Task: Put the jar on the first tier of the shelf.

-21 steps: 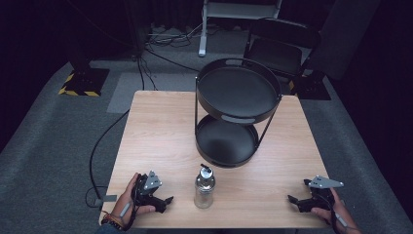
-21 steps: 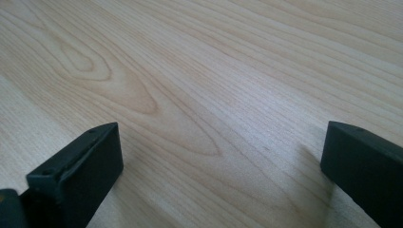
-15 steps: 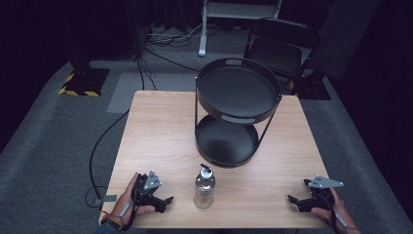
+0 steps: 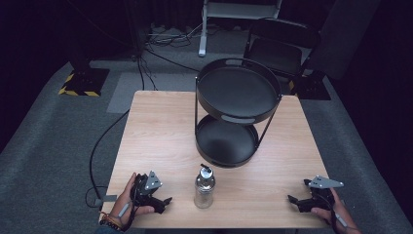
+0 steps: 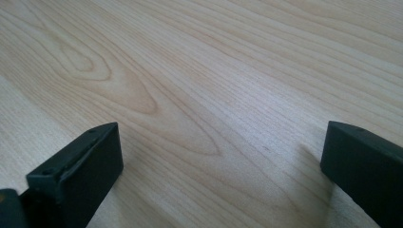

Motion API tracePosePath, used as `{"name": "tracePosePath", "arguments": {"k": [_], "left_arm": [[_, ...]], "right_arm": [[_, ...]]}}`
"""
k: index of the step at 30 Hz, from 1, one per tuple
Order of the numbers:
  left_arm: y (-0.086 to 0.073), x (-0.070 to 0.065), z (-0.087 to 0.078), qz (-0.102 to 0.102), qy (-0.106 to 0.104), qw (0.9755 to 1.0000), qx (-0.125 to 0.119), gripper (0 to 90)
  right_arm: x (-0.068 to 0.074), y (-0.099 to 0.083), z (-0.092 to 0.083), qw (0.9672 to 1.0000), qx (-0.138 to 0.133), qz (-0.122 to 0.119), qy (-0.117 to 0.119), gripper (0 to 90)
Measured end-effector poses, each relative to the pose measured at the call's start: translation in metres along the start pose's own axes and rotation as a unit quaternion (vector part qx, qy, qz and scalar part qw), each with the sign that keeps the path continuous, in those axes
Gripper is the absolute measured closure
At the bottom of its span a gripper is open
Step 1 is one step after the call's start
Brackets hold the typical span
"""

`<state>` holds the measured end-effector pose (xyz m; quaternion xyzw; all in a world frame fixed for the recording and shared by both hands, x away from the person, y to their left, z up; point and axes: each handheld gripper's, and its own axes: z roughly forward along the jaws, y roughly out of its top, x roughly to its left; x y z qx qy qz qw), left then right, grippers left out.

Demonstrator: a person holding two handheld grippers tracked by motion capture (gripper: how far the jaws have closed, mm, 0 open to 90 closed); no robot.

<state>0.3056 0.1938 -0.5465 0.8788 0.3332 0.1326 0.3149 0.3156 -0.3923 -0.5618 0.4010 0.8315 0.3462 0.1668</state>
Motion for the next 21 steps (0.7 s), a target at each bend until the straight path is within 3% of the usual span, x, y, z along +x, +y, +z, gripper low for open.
{"name": "tracePosePath", "arguments": {"k": [6, 11, 21], "left_arm": [[0.006, -0.006, -0.006, 0.012, -0.003, 0.9999, -0.004, 2.0], [0.013, -0.016, -0.008, 0.036, -0.011, 0.9993, 0.007, 2.1], [0.024, -0.028, -0.013, 0.051, -0.023, 0.9984, 0.004, 2.2]], "right_arm": [[0.0, 0.0, 0.0, 1.0, 0.0, 0.0, 0.0, 0.0], [0.0, 0.0, 0.0, 1.0, 0.0, 0.0, 0.0, 0.0], [0.0, 0.0, 0.0, 1.0, 0.0, 0.0, 0.0, 0.0]]}}
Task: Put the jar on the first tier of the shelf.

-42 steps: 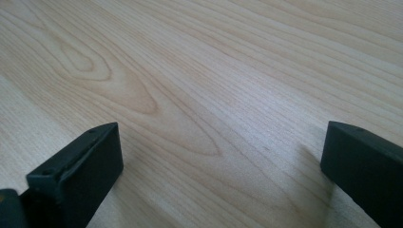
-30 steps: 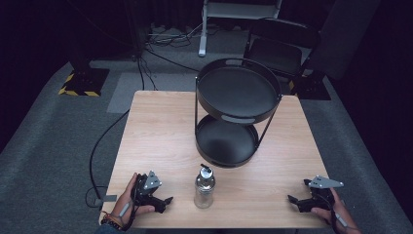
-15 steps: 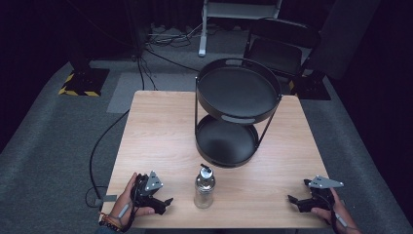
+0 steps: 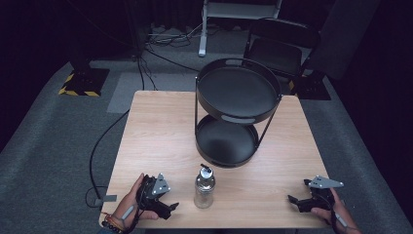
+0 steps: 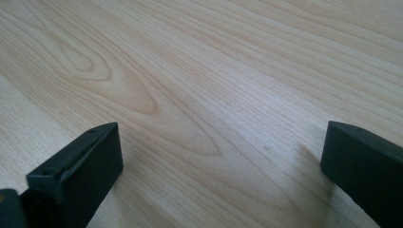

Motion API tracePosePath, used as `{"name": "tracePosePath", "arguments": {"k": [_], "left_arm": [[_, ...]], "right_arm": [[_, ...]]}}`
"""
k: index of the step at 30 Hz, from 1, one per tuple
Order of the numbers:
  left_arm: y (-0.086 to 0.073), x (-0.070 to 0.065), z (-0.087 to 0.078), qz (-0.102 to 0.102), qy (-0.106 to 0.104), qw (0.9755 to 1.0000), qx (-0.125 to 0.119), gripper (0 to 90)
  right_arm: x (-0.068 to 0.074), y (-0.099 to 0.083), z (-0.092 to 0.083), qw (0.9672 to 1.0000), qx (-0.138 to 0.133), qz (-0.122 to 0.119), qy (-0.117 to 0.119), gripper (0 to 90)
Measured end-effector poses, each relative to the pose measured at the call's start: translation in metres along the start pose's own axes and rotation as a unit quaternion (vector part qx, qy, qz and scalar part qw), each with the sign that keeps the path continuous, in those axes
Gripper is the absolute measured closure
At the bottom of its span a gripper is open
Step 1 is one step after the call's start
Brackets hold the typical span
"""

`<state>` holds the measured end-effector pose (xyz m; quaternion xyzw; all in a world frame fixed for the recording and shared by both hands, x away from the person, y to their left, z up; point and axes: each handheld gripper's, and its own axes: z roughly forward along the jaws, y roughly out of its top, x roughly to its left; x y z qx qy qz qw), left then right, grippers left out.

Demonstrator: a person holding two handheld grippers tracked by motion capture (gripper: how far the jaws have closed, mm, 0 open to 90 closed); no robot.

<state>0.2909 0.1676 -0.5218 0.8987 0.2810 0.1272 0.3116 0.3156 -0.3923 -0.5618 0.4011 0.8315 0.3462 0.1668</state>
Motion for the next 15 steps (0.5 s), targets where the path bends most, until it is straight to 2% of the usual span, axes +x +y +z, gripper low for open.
{"name": "tracePosePath", "arguments": {"k": [10, 15], "left_arm": [[0.011, -0.009, -0.001, 0.016, -0.011, 0.9998, 0.002, 2.9], [0.016, -0.012, -0.001, 0.026, -0.01, 0.9995, 0.013, 3.3]], "right_arm": [[0.0, 0.0, 0.0, 1.0, 0.0, 0.0, 0.0, 0.0], [0.0, 0.0, 0.0, 1.0, 0.0, 0.0, 0.0, 0.0]]}}
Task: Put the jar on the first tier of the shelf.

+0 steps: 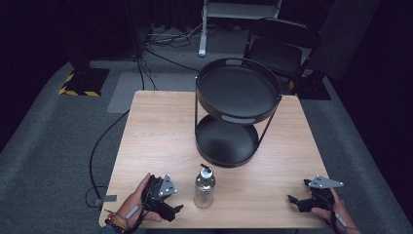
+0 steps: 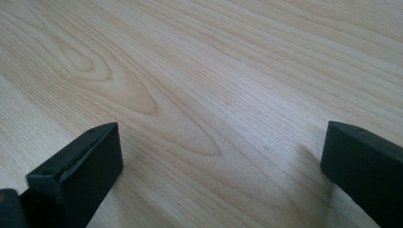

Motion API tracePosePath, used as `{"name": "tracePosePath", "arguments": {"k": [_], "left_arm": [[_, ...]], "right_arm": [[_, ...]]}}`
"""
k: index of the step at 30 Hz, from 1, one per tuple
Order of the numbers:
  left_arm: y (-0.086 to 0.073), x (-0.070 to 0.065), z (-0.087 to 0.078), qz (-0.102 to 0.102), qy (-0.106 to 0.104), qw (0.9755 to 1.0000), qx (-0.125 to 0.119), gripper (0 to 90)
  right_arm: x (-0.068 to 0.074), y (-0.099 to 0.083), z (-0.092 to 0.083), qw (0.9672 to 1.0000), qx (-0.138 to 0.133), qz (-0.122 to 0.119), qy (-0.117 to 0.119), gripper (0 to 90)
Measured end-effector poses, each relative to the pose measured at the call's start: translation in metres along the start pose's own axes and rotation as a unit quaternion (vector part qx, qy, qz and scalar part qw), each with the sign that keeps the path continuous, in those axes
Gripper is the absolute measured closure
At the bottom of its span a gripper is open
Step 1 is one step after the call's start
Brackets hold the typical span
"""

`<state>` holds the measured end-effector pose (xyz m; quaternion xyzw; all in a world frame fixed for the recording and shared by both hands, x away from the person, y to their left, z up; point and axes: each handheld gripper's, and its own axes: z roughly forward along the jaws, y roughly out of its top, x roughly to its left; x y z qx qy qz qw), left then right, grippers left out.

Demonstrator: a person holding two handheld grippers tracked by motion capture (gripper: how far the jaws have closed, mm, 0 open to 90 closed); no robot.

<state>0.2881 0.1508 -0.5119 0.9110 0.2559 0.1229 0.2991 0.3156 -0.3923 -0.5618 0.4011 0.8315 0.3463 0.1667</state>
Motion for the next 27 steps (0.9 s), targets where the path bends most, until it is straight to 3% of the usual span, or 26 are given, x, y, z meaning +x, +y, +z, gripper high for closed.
{"name": "tracePosePath", "arguments": {"k": [5, 20, 27], "left_arm": [[0.011, -0.004, 0.004, 0.014, -0.011, 0.9998, -0.004, 3.3], [0.029, -0.011, 0.011, 0.022, -0.037, 0.9989, -0.017, 3.5], [0.039, -0.016, 0.015, 0.028, -0.039, 0.9986, -0.024, 5.3]], "right_arm": [[0.0, 0.0, 0.0, 1.0, 0.0, 0.0, 0.0, 0.0], [0.0, 0.0, 0.0, 1.0, 0.0, 0.0, 0.0, 0.0], [0.0, 0.0, 0.0, 1.0, 0.0, 0.0, 0.0, 0.0]]}}
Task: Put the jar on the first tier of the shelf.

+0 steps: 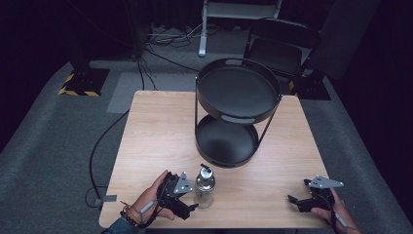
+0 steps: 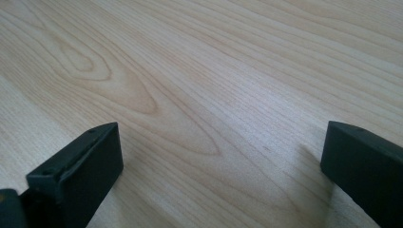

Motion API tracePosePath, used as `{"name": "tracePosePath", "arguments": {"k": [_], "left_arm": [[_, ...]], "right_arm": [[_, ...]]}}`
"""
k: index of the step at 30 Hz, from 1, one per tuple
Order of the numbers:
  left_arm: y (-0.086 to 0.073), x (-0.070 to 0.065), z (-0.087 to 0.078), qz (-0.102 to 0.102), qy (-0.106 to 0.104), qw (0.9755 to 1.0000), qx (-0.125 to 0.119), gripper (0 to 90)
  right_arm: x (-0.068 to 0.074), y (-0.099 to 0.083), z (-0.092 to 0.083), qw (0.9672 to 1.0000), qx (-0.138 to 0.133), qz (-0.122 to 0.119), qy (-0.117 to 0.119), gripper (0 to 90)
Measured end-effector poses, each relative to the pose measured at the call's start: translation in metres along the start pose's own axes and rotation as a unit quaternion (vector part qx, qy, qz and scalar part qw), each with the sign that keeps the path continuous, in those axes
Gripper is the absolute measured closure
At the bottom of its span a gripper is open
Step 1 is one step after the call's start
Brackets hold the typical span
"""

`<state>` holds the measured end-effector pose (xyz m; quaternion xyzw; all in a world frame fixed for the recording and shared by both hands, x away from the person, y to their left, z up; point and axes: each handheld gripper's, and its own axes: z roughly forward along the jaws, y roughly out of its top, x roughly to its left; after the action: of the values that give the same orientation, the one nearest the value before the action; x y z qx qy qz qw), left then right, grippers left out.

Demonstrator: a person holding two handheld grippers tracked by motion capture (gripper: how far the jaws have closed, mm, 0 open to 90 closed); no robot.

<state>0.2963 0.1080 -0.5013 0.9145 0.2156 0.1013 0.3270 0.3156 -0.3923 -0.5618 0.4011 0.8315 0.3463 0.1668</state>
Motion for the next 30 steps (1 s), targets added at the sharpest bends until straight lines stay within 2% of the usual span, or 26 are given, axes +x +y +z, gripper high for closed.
{"name": "tracePosePath", "arguments": {"k": [3, 8, 16, 21, 27, 30], "left_arm": [[0.003, -0.002, 0.001, 0.004, -0.006, 1.0, -0.001, 5.2], [0.008, -0.002, 0.003, 0.0, -0.015, 0.9998, -0.01, 5.2], [0.014, -0.005, 0.007, -0.006, -0.02, 0.9996, -0.019, 6.0], [0.018, -0.006, 0.009, 0.001, -0.021, 0.9996, -0.019, 6.0], [0.023, -0.007, 0.011, -0.002, -0.026, 0.9993, -0.028, 6.4], [0.025, -0.007, 0.012, -0.001, -0.021, 0.9992, -0.033, 7.4]], "right_arm": [[0.0, 0.0, 0.0, 1.0, 0.0, 0.0, 0.0, 0.0], [0.0, 0.0, 0.0, 1.0, 0.0, 0.0, 0.0, 0.0], [0.0, 0.0, 0.0, 1.0, 0.0, 0.0, 0.0, 0.0], [0.0, 0.0, 0.0, 1.0, 0.0, 0.0, 0.0, 0.0], [0.0, 0.0, 0.0, 1.0, 0.0, 0.0, 0.0, 0.0], [0.0, 0.0, 0.0, 1.0, 0.0, 0.0, 0.0, 0.0]]}}
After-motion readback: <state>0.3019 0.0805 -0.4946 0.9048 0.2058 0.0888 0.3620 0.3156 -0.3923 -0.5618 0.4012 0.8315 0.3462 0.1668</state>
